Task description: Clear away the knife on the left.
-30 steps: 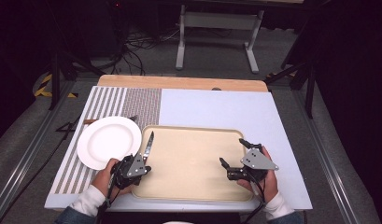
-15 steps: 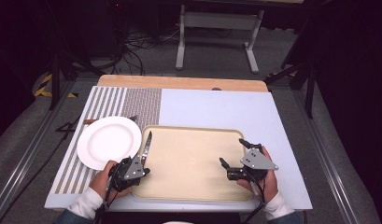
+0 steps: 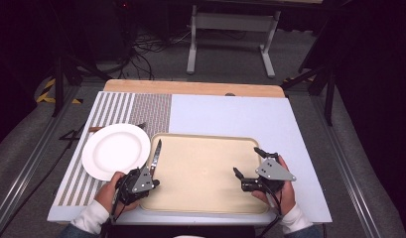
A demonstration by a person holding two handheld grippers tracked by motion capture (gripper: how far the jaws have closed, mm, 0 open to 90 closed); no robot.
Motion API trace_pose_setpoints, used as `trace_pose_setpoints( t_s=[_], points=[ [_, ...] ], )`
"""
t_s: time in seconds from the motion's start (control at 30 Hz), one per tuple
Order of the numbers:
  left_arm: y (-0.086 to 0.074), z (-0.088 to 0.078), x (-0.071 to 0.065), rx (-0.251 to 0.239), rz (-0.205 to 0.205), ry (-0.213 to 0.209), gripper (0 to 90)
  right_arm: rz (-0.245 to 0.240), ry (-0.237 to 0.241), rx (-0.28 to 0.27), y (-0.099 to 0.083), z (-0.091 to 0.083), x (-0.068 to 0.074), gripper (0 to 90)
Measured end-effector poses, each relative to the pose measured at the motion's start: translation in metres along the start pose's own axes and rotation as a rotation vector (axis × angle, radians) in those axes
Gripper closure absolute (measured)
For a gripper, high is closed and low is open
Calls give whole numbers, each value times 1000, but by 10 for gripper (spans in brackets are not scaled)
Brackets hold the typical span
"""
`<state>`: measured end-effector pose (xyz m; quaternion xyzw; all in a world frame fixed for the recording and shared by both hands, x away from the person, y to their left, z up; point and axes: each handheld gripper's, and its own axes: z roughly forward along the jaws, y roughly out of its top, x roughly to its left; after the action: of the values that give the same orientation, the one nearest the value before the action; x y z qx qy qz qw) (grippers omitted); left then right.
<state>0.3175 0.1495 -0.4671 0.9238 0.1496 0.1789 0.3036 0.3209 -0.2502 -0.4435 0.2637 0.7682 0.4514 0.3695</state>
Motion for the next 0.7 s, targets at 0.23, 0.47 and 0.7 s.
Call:
trace_pose_setpoints(
  t_s=[0.23,0.47,0.7],
  points=[
    [2,-3,-1,-25,8,0,880,-2,-1,-3,0,0,0,88],
    [3,-11,0,-77,12,15,872,1,0,-10,1,-1,0,88],
    [3,-24,2,-135,23,47,864,1,-2,-17,2,-2,0,88]
  ],
)
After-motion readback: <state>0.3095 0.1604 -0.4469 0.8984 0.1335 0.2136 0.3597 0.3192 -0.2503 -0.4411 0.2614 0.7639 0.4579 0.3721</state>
